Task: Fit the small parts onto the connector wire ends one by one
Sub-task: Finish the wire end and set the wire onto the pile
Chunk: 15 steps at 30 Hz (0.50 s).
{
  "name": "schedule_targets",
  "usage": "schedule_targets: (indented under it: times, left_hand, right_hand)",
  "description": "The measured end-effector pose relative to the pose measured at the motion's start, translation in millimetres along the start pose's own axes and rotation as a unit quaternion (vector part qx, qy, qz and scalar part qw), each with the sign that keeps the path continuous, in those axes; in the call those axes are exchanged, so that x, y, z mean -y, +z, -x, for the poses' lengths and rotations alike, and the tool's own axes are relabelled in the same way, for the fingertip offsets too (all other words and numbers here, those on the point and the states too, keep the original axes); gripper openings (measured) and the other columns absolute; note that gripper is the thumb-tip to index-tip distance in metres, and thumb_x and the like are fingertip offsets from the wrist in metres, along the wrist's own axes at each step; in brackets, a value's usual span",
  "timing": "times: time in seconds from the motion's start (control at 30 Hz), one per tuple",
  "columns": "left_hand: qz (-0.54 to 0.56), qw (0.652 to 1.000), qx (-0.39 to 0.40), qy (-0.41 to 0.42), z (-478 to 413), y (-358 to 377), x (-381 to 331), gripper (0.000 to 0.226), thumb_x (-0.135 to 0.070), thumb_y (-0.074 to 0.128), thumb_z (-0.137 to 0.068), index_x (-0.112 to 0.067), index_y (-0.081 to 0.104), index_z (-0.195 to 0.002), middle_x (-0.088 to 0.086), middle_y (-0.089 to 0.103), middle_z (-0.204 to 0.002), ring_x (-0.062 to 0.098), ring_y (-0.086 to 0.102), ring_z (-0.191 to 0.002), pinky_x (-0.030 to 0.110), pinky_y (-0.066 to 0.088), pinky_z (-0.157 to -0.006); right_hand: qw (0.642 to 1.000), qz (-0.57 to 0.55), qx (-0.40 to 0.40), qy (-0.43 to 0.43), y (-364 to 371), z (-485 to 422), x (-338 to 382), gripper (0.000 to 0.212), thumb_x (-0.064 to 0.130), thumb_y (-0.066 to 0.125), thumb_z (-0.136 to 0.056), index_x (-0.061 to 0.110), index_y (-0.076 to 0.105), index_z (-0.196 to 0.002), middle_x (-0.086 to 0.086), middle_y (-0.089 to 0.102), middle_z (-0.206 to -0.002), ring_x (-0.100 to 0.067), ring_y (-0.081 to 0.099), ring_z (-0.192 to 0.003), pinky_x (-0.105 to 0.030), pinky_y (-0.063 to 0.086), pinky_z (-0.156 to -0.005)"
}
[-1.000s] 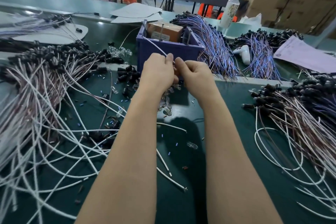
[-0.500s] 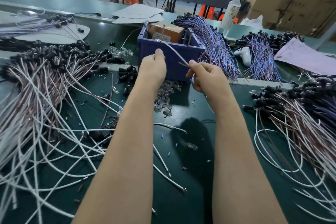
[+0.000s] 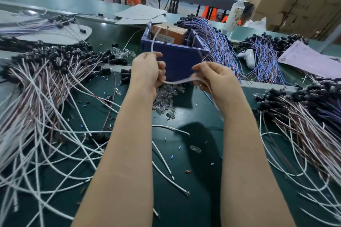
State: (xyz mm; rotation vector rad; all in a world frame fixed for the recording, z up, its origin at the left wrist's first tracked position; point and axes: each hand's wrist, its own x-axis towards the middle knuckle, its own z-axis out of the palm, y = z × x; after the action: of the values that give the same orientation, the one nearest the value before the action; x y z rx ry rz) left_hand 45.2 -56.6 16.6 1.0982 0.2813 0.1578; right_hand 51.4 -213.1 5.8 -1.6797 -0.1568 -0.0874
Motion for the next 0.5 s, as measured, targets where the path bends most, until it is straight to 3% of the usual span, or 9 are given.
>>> schedule_targets:
  times: [0.07, 0.13, 0.23, 0.33, 0.5]
  left_hand:
    - [-0.084, 0.996, 0.034, -0.016, 1.8, 3.2, 0.6, 0.024, -0.006, 0.032, -0.095, -0.013, 0.048, -0.077, -0.008, 0.043, -0.037, 0.004, 0.029, -0.029, 0.013, 0.025, -0.036]
    - [-0.134, 0.986, 0.088, -0.042, 4.2, 6.1, 1.5, 0.023, -0.006, 0.037, -0.092, -0.012, 0.048, -0.074, -0.005, 0.046, -0.039, 0.005, 0.029, -0.03, 0.011, 0.024, -0.036]
    - [-0.202, 0.967, 0.143, -0.062, 8.3, 8.1, 4.4, 0.023, -0.006, 0.039, -0.092, -0.012, 0.049, -0.072, -0.003, 0.048, -0.044, 0.006, 0.028, -0.031, 0.01, 0.022, -0.036]
    - [-0.254, 0.949, 0.174, -0.07, 11.0, 7.4, 7.8, 0.023, -0.005, 0.036, -0.092, -0.011, 0.049, -0.074, 0.0, 0.046, -0.05, 0.006, 0.025, -0.032, 0.011, 0.019, -0.036]
    - [-0.293, 0.933, 0.191, -0.09, 9.8, 4.9, 8.5, 0.024, -0.004, 0.033, -0.091, -0.012, 0.047, -0.074, -0.001, 0.042, -0.047, 0.007, 0.022, -0.032, 0.011, 0.017, -0.037]
  right_hand:
    - [0.99, 0.01, -0.14, 0.008, 3.5, -4.0, -2.1, 0.028, 0.015, 0.041, -0.101, 0.019, 0.061, -0.081, 0.0, 0.068, -0.074, -0.005, 0.06, -0.06, -0.013, 0.044, -0.055]
    - [0.976, -0.023, -0.217, 0.003, 5.4, -6.3, -3.2, 0.027, 0.016, 0.041, -0.101, 0.019, 0.06, -0.082, 0.001, 0.063, -0.073, -0.001, 0.051, -0.05, -0.013, 0.038, -0.049]
    - [0.972, -0.124, -0.201, -0.001, 8.6, -5.4, -1.1, 0.022, 0.022, 0.051, -0.098, 0.015, 0.06, -0.08, 0.003, 0.054, -0.068, -0.001, 0.033, -0.037, -0.014, 0.028, -0.038]
    - [0.969, -0.192, -0.158, -0.008, 12.2, -3.5, 3.0, 0.019, 0.018, 0.056, -0.096, 0.012, 0.062, -0.079, 0.001, 0.054, -0.067, -0.001, 0.027, -0.033, -0.014, 0.023, -0.034]
    - [0.941, -0.307, -0.139, 0.017, 8.4, -3.2, 6.4, 0.022, 0.009, 0.045, -0.098, 0.006, 0.062, -0.083, 0.0, 0.061, -0.059, -0.003, 0.026, -0.033, -0.014, 0.021, -0.035]
